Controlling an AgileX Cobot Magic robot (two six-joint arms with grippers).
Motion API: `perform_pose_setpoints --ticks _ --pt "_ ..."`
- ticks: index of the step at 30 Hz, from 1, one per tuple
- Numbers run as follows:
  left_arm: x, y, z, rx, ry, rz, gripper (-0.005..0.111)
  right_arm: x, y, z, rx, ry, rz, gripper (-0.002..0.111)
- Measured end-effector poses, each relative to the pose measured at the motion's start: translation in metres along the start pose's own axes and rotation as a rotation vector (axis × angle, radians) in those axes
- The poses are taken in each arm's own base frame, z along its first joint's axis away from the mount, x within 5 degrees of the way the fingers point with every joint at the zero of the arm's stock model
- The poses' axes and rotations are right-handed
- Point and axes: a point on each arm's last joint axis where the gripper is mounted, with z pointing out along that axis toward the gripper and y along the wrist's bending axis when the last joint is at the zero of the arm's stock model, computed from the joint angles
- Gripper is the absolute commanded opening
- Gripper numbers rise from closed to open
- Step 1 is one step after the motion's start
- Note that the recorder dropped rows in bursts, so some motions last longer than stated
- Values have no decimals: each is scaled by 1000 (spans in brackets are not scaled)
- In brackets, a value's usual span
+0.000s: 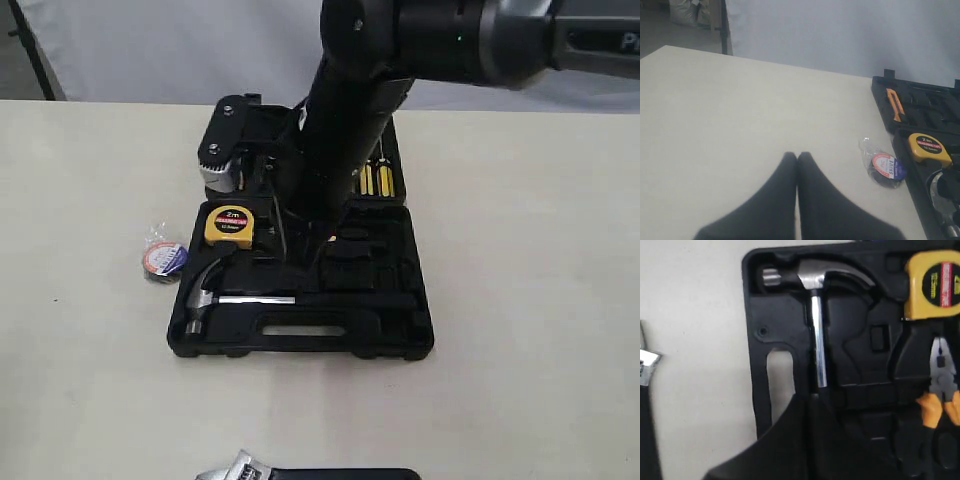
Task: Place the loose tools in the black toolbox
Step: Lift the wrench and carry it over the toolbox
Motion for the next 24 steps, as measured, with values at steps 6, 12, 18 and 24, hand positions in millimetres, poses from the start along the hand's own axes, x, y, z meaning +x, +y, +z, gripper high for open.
perform_pose_setpoints --ticks 6,12,18,24 --pt "0 0 0 0 0 0 1 4 4 22 -100 30 70 31" --pt "0 0 0 0 0 0 1 -3 43 27 -227 63 61 32" --pt "0 0 0 0 0 0 1 -1 96 47 -265 140 -26 55" --pt "0 0 0 0 0 0 1 22 127 78 -225 234 -65 58"
